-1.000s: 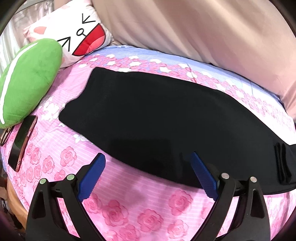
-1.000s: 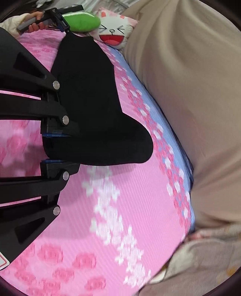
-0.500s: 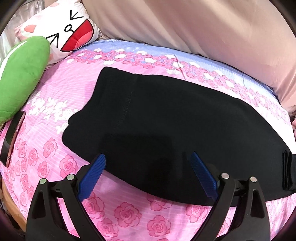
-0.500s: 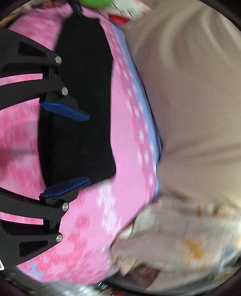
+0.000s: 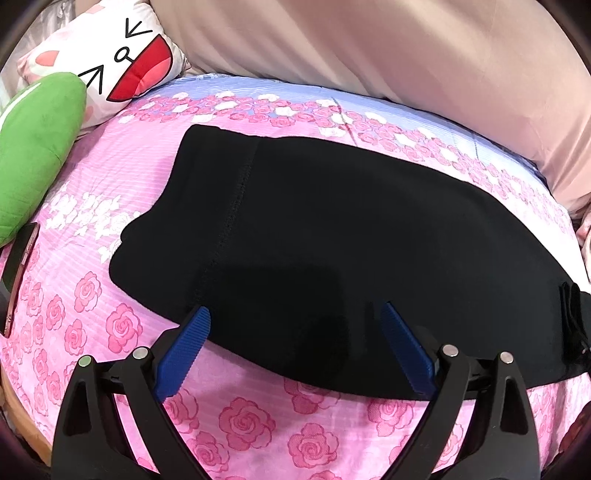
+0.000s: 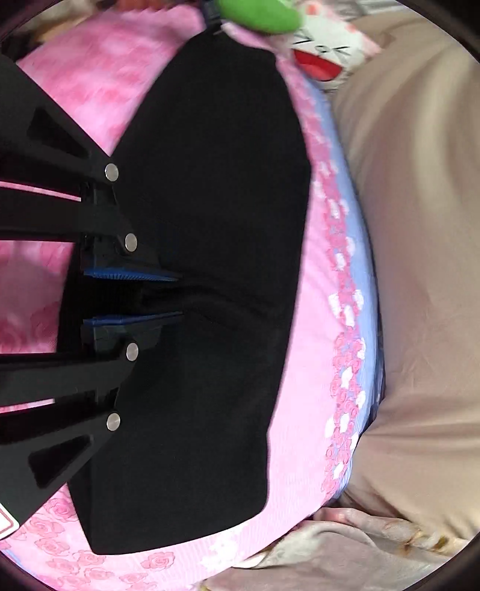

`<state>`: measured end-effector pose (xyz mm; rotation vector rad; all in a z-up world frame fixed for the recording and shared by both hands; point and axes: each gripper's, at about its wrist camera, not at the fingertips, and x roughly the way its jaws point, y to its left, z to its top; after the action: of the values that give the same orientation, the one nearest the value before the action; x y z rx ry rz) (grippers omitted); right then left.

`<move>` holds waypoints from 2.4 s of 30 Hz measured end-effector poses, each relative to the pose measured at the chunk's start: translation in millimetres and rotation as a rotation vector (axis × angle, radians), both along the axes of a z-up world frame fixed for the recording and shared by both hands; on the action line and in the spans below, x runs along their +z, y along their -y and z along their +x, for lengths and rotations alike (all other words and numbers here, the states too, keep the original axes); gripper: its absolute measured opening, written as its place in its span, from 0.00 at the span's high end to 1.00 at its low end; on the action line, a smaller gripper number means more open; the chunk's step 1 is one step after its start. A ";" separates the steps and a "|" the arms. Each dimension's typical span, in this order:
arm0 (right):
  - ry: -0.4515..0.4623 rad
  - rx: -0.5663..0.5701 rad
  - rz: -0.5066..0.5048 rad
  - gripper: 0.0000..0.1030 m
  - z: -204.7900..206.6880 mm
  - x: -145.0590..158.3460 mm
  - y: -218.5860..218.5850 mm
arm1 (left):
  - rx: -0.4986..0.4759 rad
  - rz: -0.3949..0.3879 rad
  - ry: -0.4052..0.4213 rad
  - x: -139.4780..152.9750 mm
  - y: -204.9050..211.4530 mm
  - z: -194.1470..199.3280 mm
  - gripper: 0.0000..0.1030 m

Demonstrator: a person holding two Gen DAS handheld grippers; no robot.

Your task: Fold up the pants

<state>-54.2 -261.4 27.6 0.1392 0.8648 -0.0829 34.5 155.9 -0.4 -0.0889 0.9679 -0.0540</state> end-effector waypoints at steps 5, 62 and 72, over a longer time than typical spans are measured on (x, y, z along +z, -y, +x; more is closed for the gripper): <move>0.079 0.131 0.121 0.88 28.0 33.0 -42.5 | 0.029 -0.003 0.016 6.0 -12.0 6.2 0.11; 0.118 0.184 0.528 0.27 21.5 26.0 -6.5 | -0.295 -0.003 0.161 75.0 122.7 -57.3 0.05; -0.071 0.370 0.310 0.95 112.6 1.0 -98.6 | -0.126 -0.035 0.116 60.1 32.0 -38.3 0.05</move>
<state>58.5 -162.9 28.6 0.2646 0.9581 0.3953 -3.8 123.9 59.7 -0.0559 0.8561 -0.1904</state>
